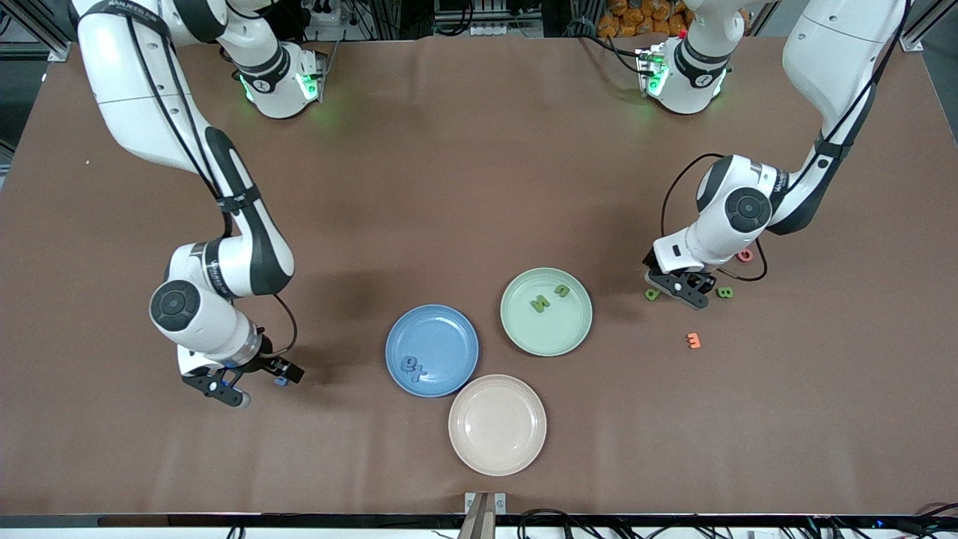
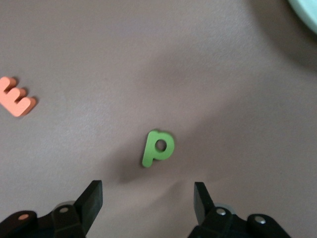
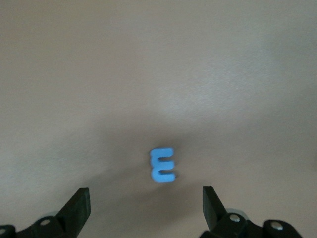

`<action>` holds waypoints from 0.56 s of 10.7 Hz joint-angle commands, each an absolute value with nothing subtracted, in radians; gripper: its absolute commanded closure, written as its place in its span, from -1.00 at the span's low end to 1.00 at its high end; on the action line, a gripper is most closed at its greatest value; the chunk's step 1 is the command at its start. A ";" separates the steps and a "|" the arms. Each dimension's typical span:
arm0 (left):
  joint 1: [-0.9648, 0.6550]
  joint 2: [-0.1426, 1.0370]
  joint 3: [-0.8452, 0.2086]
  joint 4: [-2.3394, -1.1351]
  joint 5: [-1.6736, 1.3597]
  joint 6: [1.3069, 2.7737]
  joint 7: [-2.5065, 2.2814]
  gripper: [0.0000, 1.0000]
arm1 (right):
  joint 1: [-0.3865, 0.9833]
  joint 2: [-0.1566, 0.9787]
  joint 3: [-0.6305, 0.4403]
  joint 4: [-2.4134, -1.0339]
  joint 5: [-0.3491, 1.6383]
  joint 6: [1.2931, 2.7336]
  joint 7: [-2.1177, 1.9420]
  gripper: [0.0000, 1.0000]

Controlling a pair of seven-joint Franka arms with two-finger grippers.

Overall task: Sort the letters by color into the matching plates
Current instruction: 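Open the right gripper over the blue plate while the left gripper grasps p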

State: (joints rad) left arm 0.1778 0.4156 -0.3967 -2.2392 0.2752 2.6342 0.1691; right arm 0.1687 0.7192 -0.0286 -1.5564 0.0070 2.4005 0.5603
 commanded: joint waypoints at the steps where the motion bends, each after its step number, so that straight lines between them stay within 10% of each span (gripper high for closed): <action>1: 0.152 0.463 -0.397 -2.192 0.273 2.642 0.172 -0.56 | 0.143 0.745 -0.020 -1.548 0.014 2.395 0.511 -1.00; 6: 0.146 0.491 -0.394 -2.169 0.272 2.638 0.170 -0.36 | 0.144 0.799 -0.021 -1.548 0.009 2.436 0.512 -1.00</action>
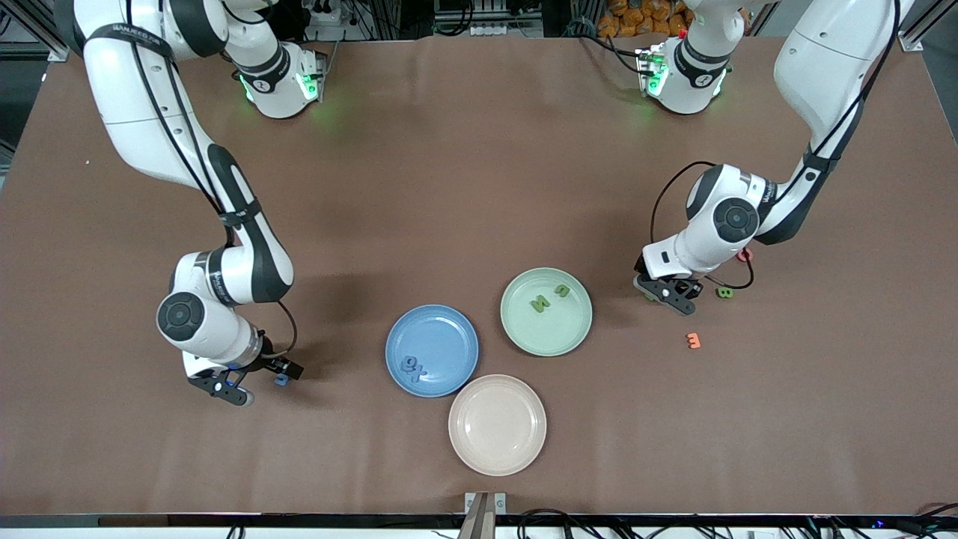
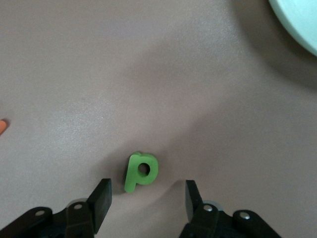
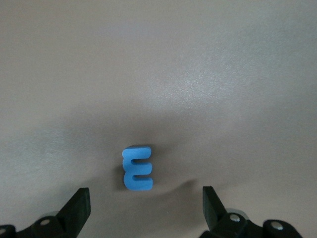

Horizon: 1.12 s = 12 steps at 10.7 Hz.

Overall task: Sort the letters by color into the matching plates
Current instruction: 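Open the right gripper over the blue plate while the left gripper grasps p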

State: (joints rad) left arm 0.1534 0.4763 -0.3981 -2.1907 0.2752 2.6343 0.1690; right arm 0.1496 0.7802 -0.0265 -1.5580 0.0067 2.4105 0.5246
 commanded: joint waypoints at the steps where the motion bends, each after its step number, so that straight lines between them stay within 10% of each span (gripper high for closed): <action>1: 0.146 0.495 -0.394 -2.163 0.272 2.638 0.167 -0.36 | 0.147 0.810 -0.020 -1.549 0.008 2.453 0.512 -1.00; 3: 0.146 0.508 -0.394 -2.157 0.272 2.638 0.158 -0.31 | 0.150 0.827 -0.021 -1.549 0.005 2.479 0.511 -1.00; 6: 0.144 0.514 -0.394 -2.149 0.272 2.638 0.141 -0.12 | 0.146 0.828 -0.021 -1.549 -0.029 2.485 0.500 -0.01; 10: 0.144 0.512 -0.394 -2.149 0.275 2.637 0.146 1.00 | 0.143 0.827 -0.021 -1.548 -0.029 2.485 0.500 0.47; 12: 0.143 0.502 -0.394 -2.148 0.275 2.635 0.144 1.00 | 0.144 0.824 -0.023 -1.548 -0.029 2.482 0.499 0.58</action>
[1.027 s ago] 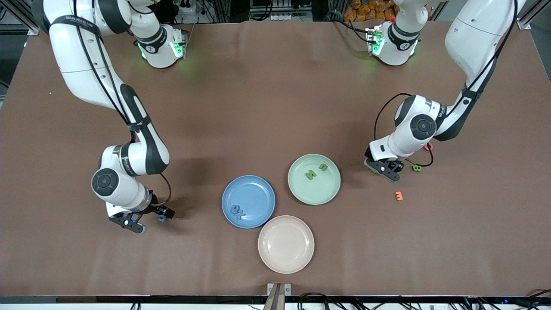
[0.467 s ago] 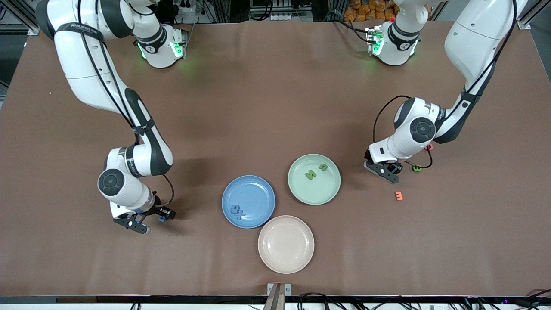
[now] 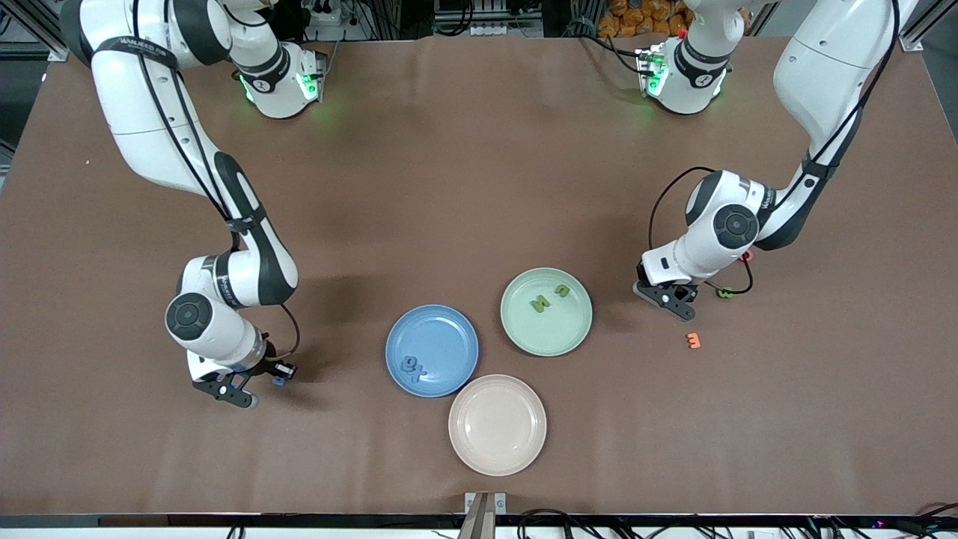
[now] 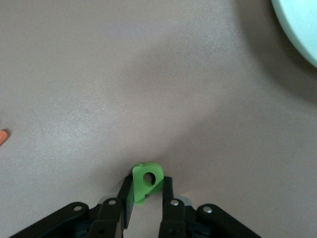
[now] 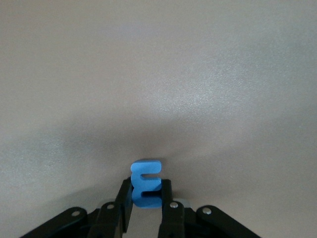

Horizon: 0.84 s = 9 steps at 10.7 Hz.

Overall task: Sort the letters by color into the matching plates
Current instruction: 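Carry the blue E with the right gripper while the left gripper carries p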

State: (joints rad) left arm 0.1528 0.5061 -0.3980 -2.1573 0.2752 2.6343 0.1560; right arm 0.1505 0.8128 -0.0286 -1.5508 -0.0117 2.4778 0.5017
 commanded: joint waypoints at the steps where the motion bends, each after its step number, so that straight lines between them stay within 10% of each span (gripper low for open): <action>1: 0.138 0.486 -0.394 -2.146 0.275 2.634 0.141 1.00 | 0.144 0.822 -0.025 -1.546 -0.029 2.477 0.499 0.61; 9: 0.016 0.517 -0.460 -1.873 0.252 2.425 -0.153 1.00 | 0.211 0.716 -0.015 -1.537 0.075 2.332 0.514 0.68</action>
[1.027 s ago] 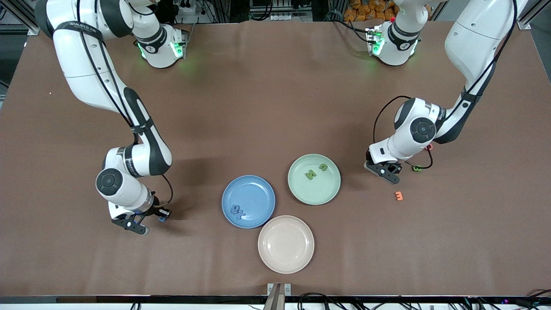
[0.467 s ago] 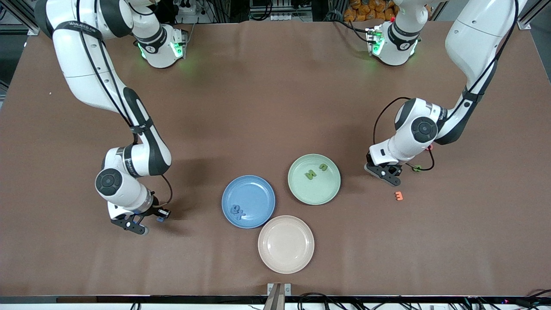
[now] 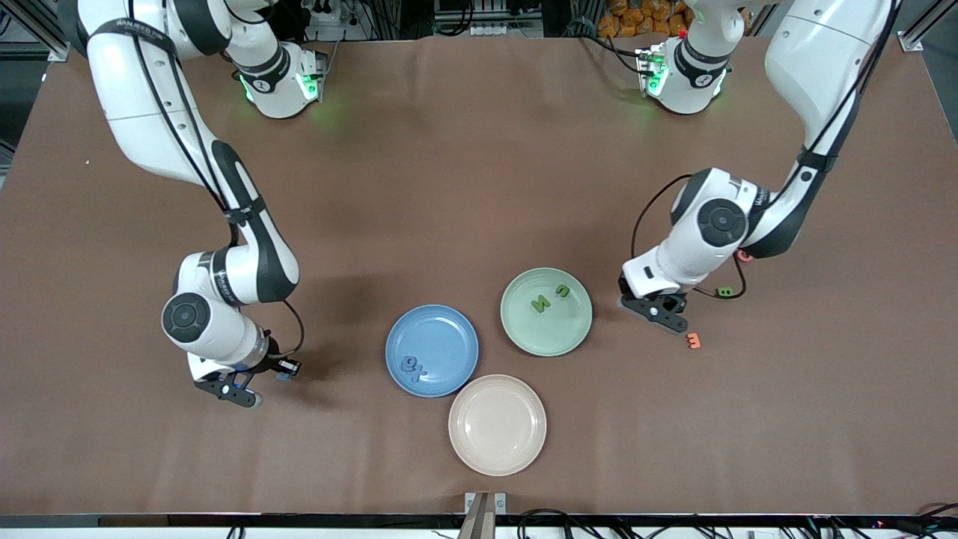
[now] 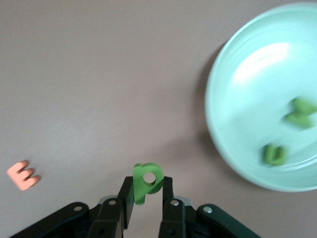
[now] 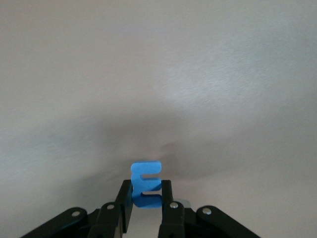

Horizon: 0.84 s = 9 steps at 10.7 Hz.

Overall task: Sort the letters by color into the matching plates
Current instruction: 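Carry the blue E with the right gripper while the left gripper carries p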

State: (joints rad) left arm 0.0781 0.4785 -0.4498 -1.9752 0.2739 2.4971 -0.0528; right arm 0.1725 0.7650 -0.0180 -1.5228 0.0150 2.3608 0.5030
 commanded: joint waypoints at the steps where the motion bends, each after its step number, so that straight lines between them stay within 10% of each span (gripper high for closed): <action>1: -0.009 0.541 -0.459 -1.835 0.226 2.419 -0.191 1.00 | 0.242 0.709 -0.014 -1.537 0.109 2.332 0.518 0.67; 9: -0.099 0.742 -0.445 -1.623 0.206 2.416 -0.319 1.00 | 0.440 0.748 0.030 -1.454 0.140 2.344 0.894 0.60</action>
